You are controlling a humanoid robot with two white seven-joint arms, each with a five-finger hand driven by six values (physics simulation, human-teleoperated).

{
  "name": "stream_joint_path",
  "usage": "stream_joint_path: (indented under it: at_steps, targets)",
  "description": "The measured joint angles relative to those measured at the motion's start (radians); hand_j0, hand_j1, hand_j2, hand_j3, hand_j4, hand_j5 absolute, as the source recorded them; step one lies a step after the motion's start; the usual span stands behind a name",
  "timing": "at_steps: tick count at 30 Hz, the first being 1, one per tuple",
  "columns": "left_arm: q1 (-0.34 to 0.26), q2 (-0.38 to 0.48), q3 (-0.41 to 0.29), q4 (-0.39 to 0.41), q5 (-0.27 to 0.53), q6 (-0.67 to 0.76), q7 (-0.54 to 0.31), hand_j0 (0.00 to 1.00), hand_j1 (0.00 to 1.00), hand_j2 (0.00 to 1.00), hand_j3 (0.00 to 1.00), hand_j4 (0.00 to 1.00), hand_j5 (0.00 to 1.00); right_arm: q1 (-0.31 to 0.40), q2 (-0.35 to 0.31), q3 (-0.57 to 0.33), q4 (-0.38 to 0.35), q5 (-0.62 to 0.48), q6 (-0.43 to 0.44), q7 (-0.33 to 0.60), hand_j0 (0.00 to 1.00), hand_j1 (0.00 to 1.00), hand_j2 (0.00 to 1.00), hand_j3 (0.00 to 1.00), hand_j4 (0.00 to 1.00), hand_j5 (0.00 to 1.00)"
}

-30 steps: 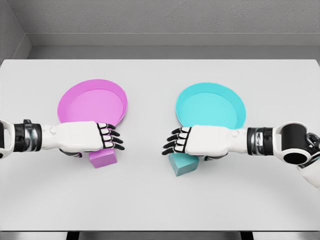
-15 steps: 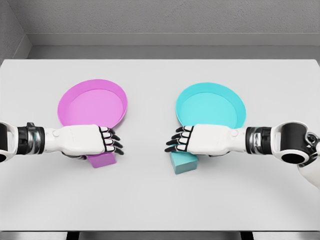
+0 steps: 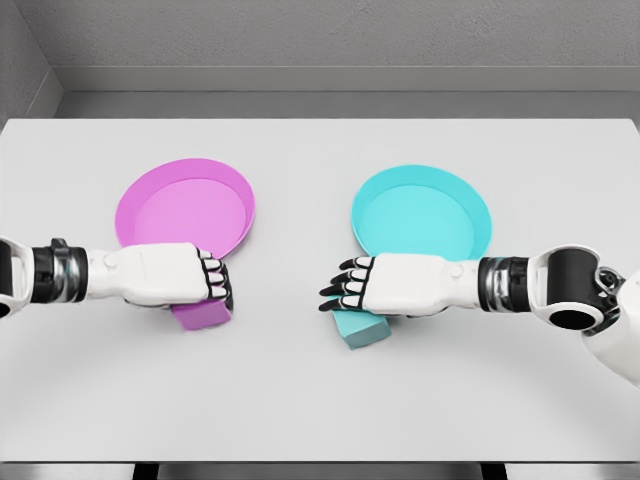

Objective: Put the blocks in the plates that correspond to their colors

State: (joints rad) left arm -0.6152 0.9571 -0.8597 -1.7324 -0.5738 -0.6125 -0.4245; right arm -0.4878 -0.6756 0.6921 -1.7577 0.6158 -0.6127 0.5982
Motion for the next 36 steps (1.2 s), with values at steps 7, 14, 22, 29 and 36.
stream_joint_path:
  at_steps: [7, 14, 22, 29, 36]
  targets:
    - [-0.034, 0.011, 0.001, -0.002, 0.044, -0.001, 0.000, 0.44, 0.44, 0.44, 0.44, 0.44, 0.44, -0.021, 0.001, -0.004, 0.000, 0.001, -0.001, -0.001, 1.00, 1.00, 1.00, 1.00, 1.00, 1.00]
    - [-0.080, 0.040, 0.008, -0.001, 0.117, -0.001, 0.001, 0.41, 0.41, 0.41, 0.41, 0.41, 0.41, -0.021, 0.001, 0.001, 0.000, -0.002, -0.001, -0.002, 1.00, 1.00, 1.00, 1.00, 1.00, 1.00]
    - [-0.169, 0.060, 0.029, 0.111, 0.187, -0.001, 0.002, 0.41, 0.41, 0.41, 0.41, 0.41, 0.41, -0.044, 0.001, 0.075, 0.000, 0.020, 0.003, -0.002, 0.99, 0.99, 0.99, 0.99, 0.99, 0.99]
    - [-0.210, -0.038, 0.030, 0.314, 0.189, -0.001, 0.000, 0.41, 0.41, 0.41, 0.41, 0.41, 0.41, -0.058, -0.001, 0.071, 0.000, 0.018, 0.005, 0.006, 0.65, 0.65, 0.65, 0.65, 0.65, 0.65]
    - [-0.210, -0.126, 0.027, 0.398, 0.161, 0.000, -0.021, 0.43, 0.43, 0.43, 0.43, 0.43, 0.43, -0.058, -0.002, 0.065, -0.001, 0.019, 0.005, 0.008, 0.57, 0.57, 0.57, 0.57, 0.57, 0.57]
